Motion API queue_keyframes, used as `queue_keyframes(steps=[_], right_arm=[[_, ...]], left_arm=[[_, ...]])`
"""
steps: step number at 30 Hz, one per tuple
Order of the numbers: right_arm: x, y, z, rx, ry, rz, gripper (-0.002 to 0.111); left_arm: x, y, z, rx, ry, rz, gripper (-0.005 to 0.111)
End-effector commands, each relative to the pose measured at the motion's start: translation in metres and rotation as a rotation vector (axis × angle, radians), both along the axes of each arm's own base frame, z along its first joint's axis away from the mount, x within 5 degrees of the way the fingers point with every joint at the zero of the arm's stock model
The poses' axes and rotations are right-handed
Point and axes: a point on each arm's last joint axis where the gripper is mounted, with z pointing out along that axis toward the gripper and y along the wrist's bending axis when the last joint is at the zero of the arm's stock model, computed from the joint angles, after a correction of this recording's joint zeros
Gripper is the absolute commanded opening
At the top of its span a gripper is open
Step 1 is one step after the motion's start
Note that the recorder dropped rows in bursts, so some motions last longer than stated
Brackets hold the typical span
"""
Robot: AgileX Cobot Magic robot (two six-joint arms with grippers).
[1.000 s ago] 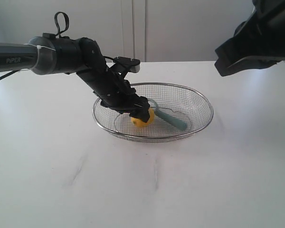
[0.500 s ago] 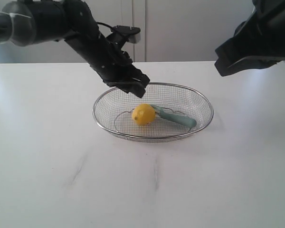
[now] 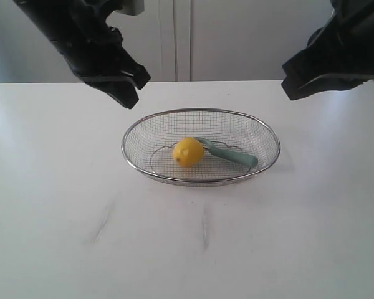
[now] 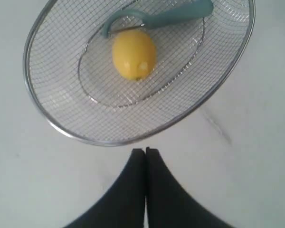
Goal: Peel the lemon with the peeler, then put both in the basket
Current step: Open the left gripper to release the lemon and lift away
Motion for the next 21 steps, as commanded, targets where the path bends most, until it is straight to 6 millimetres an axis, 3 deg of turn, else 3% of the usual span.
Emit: queue_keyframes(steps=[1,5,14,21], right_arm=[[-0.001,-0.001,0.003,0.005,-0.022,0.0,0.0],[-0.001,-0.001,0.003,0.005,-0.022,0.0,0.0],[-0.001,-0.001,0.003,0.005,-0.022,0.0,0.0],[-0.001,-0.001,0.003,0.005,-0.022,0.0,0.0]], left_arm=[[-0.03,0.022,0.001,0.016,0.002,0.059,0.0],[-0.066,0.04,0.006,-0.031,-0.019,0.071,0.0],[-0.151,0.077,-0.014,-0.15,0.028,0.086,0.0],[-0.183,0.097,-0.026,-0.162,-0.016,0.093,0.0]])
